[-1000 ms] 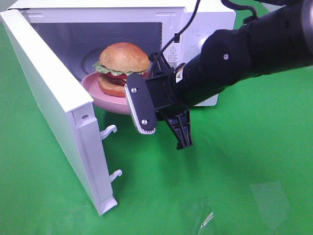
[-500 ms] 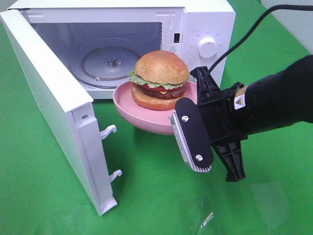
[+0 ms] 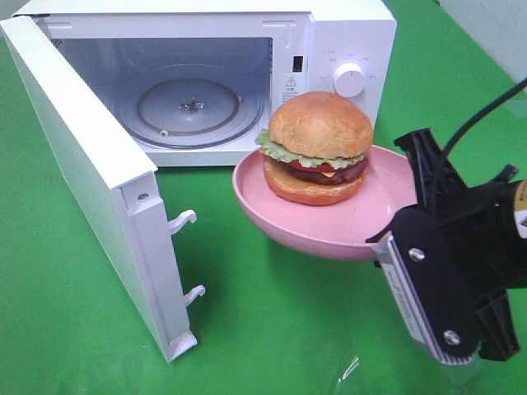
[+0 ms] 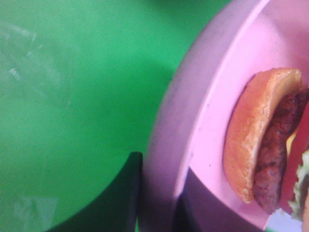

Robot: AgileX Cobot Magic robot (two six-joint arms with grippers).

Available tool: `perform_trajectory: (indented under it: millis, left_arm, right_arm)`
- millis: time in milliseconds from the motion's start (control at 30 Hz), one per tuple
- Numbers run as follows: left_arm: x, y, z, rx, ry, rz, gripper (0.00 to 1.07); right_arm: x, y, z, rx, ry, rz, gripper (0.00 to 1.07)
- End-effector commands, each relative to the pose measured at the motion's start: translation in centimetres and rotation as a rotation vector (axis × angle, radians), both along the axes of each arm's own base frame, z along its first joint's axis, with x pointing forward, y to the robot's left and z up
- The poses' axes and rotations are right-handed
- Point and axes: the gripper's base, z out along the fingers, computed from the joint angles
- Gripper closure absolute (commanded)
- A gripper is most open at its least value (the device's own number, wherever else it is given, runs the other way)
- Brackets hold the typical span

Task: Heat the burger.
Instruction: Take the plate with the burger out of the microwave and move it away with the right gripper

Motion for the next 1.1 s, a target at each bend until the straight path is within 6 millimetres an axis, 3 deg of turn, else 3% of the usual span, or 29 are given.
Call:
perform_trajectory:
  millis: [33,300,633,767,1100]
  left_arm:
    - [-0.2,0.0,0.1,-0.010,-0.032,0.003,0.07]
    - [-0.2,0.0,0.1,-0.010,-0.032,0.003,0.07]
    - [-0.2,0.0,0.1,-0.010,-0.032,0.003,0.07]
    - [-0.2,0.0,0.1,-0.010,-0.032,0.003,0.07]
    - [-0.2,0.0,0.1,-0.010,-0.032,0.003,0.07]
  right_arm:
    - [-1.2,-1.4,1.6,0.032,-0.072,-0.034,1.07]
    - [-3.4,-4.4,3.0,0.078,-0.087,-0.203,1.07]
    - [-3.7,-6.3,2.3,0.035,0.008,-0.454,1.07]
    - [-3.7,-7.1,2.3,0.115,0.044,-0.668,1.07]
    - [-3.5,-8.4,2.5,0.151,0.013,-0.900,1.07]
